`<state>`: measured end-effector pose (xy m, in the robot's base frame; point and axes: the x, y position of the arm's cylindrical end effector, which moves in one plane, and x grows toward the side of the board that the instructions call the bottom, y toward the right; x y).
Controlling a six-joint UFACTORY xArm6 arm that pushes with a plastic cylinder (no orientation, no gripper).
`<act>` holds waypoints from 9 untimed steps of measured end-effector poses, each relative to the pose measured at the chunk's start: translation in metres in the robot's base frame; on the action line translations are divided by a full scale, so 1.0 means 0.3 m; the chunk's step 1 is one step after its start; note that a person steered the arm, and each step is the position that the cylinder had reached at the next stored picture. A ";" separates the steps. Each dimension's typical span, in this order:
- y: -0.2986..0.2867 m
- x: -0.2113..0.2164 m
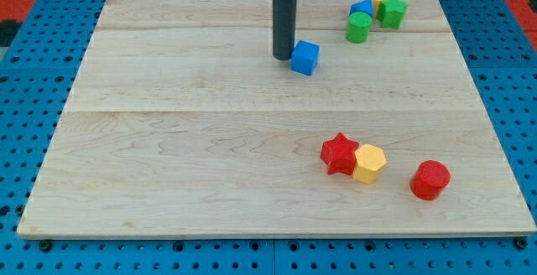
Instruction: Slide the red staryellow hexagon to the center of the board
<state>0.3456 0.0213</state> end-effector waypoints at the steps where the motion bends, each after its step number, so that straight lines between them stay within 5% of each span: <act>1: -0.030 0.067; 3: 0.250 0.035; 5: 0.264 -0.112; 6: 0.257 0.074; 8: 0.706 0.507; 9: 0.726 0.677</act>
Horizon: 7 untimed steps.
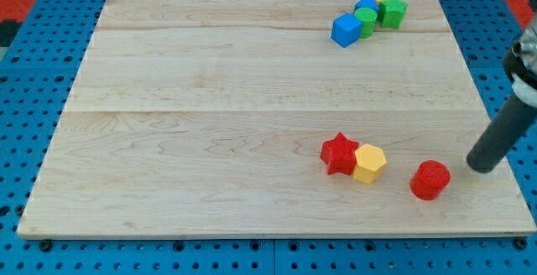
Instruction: Slide the red staryellow hexagon to the center of the board
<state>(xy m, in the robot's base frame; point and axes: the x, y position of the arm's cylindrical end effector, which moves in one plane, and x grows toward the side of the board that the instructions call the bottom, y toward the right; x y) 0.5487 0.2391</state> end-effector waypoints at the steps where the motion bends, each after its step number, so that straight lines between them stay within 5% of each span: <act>1: -0.300 0.011; 3: -0.517 0.023; 4: -0.670 -0.096; 5: -0.687 -0.285; 7: -0.728 -0.449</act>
